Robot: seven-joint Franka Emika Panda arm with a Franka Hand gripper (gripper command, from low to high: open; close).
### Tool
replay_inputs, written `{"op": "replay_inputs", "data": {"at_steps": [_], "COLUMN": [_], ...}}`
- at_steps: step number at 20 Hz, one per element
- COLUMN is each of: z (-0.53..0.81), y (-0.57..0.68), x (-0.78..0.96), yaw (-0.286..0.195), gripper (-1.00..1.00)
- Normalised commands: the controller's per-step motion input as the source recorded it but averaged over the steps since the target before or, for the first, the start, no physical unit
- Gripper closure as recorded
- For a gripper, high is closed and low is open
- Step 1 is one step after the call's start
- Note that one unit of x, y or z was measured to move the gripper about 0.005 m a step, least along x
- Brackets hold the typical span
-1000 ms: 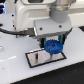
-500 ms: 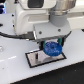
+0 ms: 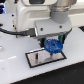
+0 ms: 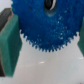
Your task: Insert the blue gear onto the right peg, followed by the red gear
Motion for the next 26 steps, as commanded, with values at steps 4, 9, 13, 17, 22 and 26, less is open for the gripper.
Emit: {"op": "replay_inputs", "data": {"at_steps": [4, 9, 13, 17, 22, 26], "z": [0.0, -0.06, -0.09, 0.16, 0.19, 0.16], "y": [0.0, -0.03, 0.01, -0.02, -0.07, 0.0], "x": [0.33, 0.3, 0.24, 0.17, 0.15, -0.08], "yaw": [0.0, 0.0, 0.0, 0.0, 0.0, 0.0], "gripper": [1.0, 1.0, 1.0, 1.0, 1.0, 1.0]}}
